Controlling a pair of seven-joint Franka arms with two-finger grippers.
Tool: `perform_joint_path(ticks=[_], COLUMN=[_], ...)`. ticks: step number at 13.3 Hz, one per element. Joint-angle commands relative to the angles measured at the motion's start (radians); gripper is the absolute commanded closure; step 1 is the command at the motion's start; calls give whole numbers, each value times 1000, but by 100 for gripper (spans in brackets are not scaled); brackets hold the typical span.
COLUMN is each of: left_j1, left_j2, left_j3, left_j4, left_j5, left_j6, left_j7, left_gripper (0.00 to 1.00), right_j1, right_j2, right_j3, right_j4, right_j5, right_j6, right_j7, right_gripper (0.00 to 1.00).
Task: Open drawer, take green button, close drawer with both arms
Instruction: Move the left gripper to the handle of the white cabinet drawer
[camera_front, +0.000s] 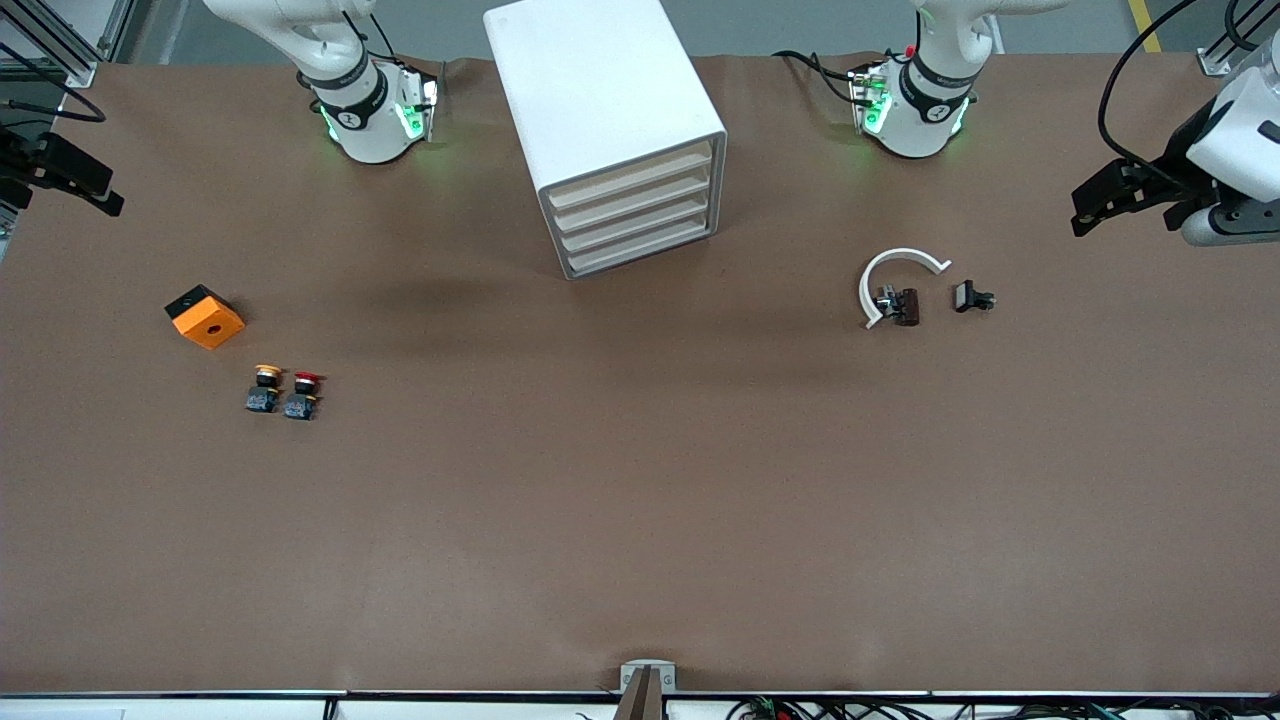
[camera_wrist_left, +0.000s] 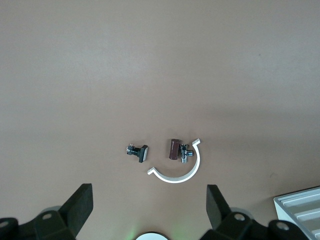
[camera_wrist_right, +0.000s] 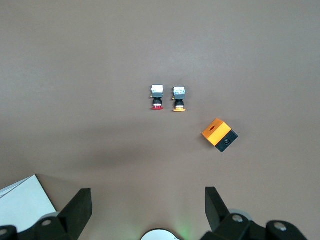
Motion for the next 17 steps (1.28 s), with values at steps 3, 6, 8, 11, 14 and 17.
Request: perform_joint_path(ticks=[3, 6, 8, 11, 14, 17], left_j1=[-5, -8, -24, -40, -60, -132], left_j2=[22, 138, 212, 308, 393, 471], left_j3=[9, 8, 3, -14, -15, -15], left_j4=[27, 90, 90, 84, 77, 82], left_j5=[-1, 13, 7, -10, -103, -120], left_j6=[-21, -21, -9, 63, 97, 127], left_j7=[2, 0, -4, -35, -179, -421], left_gripper=[0, 0, 0, 0, 0, 0], right_j1=[-8, -8, -8, -8, 0, 10], right_j2=[14, 14, 14, 14, 20, 21], right_j3=[2, 2, 2, 2, 3, 3], right_j4=[28, 28, 28, 28, 28, 30], right_j5=[13, 13, 13, 13, 13, 14], right_j6=[-12, -12, -12, -14, -12, -11], right_j7=[-10, -10, -10, -10, -4, 0], right_gripper=[0, 0, 0, 0, 0, 0])
